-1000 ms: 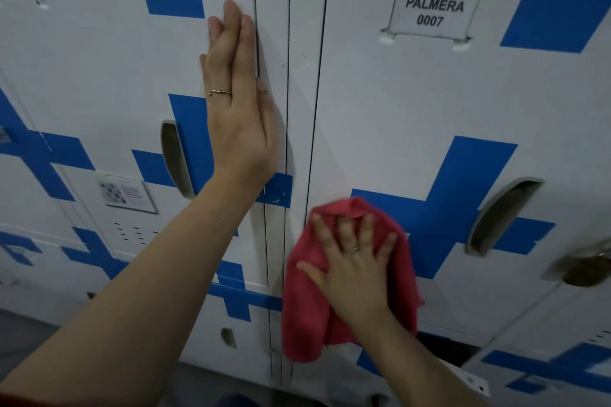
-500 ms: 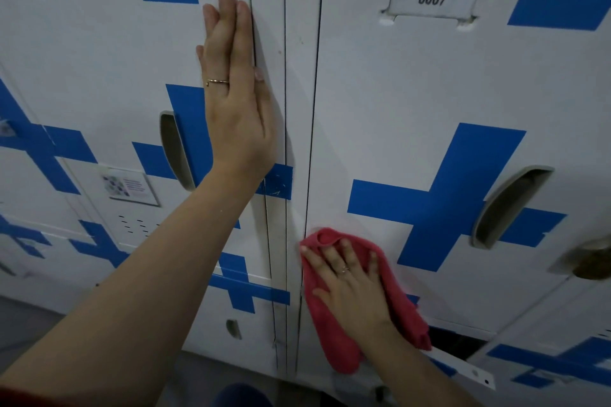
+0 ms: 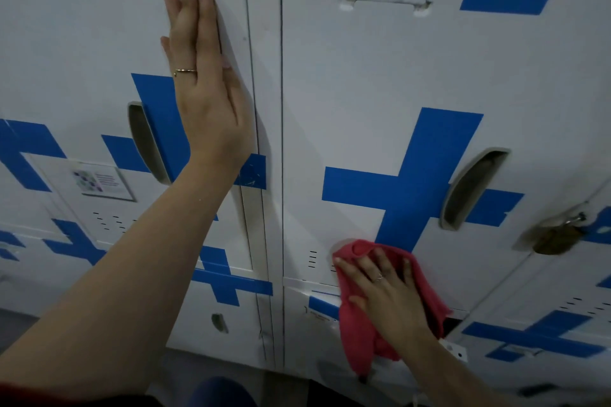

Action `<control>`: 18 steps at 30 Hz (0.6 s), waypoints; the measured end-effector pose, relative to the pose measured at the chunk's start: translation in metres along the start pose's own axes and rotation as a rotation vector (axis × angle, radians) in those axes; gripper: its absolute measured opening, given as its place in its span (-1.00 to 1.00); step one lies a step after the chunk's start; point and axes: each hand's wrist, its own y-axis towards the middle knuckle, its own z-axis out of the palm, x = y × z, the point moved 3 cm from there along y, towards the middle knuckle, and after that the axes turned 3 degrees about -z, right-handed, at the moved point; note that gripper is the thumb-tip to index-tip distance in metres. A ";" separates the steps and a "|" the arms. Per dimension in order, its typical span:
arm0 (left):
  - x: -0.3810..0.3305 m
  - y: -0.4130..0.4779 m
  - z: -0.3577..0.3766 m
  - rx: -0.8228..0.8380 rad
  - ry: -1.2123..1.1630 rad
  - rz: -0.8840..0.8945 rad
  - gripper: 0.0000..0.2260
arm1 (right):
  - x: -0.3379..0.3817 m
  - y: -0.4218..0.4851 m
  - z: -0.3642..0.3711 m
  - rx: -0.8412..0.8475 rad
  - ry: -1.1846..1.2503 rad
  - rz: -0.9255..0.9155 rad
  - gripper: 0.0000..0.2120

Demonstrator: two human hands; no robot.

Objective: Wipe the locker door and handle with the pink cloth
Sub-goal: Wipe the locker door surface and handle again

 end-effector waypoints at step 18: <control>-0.003 -0.004 0.002 0.005 0.011 -0.025 -0.62 | -0.005 -0.002 0.008 -0.088 -0.034 -0.061 0.38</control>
